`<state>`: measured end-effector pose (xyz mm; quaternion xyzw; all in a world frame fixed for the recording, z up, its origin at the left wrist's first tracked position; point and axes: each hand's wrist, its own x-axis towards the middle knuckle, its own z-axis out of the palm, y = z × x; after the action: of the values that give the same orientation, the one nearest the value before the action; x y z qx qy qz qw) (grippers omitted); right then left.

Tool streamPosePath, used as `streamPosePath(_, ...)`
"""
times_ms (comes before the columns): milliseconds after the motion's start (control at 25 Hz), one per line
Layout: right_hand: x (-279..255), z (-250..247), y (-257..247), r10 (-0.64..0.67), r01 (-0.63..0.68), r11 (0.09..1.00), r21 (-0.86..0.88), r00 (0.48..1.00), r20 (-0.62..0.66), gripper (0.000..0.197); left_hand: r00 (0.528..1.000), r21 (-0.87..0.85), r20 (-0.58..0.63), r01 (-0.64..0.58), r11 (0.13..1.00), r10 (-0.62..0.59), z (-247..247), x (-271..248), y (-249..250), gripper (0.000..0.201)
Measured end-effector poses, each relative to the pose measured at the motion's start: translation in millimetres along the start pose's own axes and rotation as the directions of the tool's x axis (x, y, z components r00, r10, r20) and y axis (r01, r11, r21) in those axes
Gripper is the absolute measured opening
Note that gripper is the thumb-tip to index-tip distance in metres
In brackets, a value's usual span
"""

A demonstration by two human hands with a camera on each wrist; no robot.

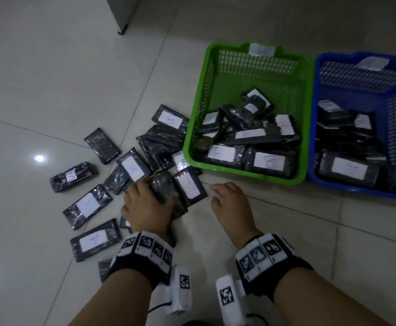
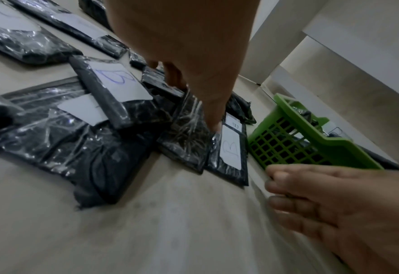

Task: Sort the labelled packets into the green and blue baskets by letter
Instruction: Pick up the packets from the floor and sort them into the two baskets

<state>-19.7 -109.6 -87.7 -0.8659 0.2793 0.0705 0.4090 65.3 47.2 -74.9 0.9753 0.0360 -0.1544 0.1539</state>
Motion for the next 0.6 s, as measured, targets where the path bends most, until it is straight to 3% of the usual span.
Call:
streamPosePath(160,20,32,-23,0.207,-0.208,0.974,-0.094,0.978,-0.02,0.044,0.996,-0.045,0.083,-0.026,0.999,0.03,5,7,-13,0.086)
streamPosePath(240,25,36,-31,0.223,-0.224,0.972,-0.075,0.974,-0.023,0.037,0.994,-0.113,0.111,-0.008,0.994,0.021,9,9,-18,0.085)
streamPosePath(360,26,28,-38,0.177,-0.177,0.977,0.116,0.984,0.016,0.024,0.993,-0.374,0.117,0.03,0.927,0.015,5,5,-17,0.07)
streamPosePath(440,18,12,-46,0.14,-0.142,0.972,0.186,0.99,0.024,0.02,0.993,-0.523,0.116,0.064,0.85,-0.004,-4,-2,-9,0.051)
streamPosePath(520,4,-10,-52,0.081,-0.075,0.974,0.216,0.997,-0.017,0.021,0.996,-0.634,0.086,0.053,0.772,0.002,-12,-10,2,0.031)
streamPosePath(600,-4,-34,-58,0.024,-0.004,0.954,0.3,0.998,-0.065,0.022,0.997,-0.73,0.068,0.036,0.683,0.019,-14,-14,12,0.024)
